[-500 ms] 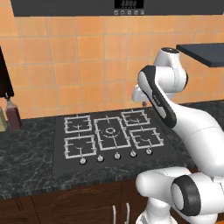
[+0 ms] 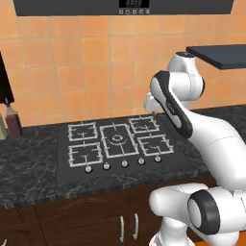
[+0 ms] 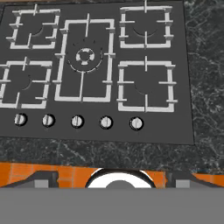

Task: Navigate to the fridge.

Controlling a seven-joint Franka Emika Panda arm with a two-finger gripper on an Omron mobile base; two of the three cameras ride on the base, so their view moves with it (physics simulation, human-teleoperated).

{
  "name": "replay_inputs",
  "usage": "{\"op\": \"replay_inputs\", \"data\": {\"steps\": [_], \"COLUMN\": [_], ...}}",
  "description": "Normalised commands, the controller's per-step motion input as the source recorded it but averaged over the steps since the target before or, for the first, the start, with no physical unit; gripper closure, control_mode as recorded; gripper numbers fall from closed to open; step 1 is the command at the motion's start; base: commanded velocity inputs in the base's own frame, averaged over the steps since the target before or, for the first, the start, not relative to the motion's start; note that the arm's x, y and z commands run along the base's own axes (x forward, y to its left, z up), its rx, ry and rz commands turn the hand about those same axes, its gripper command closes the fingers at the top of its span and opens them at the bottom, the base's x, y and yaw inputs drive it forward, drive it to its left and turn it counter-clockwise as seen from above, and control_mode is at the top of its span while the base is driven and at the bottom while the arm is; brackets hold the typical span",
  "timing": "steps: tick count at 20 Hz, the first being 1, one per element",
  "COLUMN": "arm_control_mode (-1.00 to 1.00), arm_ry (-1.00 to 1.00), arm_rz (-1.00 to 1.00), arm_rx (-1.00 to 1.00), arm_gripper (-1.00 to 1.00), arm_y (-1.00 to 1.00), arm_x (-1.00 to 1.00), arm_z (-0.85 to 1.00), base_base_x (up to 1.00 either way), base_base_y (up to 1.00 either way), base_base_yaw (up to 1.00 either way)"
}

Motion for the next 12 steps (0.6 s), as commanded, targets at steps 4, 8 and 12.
{"op": "replay_inputs", "data": {"steps": [4,8,12], "arm_control_mode": [1.00,1.00,1.00], "arm_ry": [0.00,0.00,0.00], "arm_rz": [0.00,0.00,0.00], "arm_rx": [0.00,0.00,0.00], "arm_gripper": [-1.00,-1.00,-1.00], "arm_y": [0.00,0.00,0.00], "arm_x": [0.00,0.00,0.00], "arm_z": [0.00,0.00,0.00], "base_base_x": [-0.83,-0.11,0.00], "base_base_y": [0.01,0.00,0.00], "base_base_yaw": [-0.60,-0.94,-1.00]}}
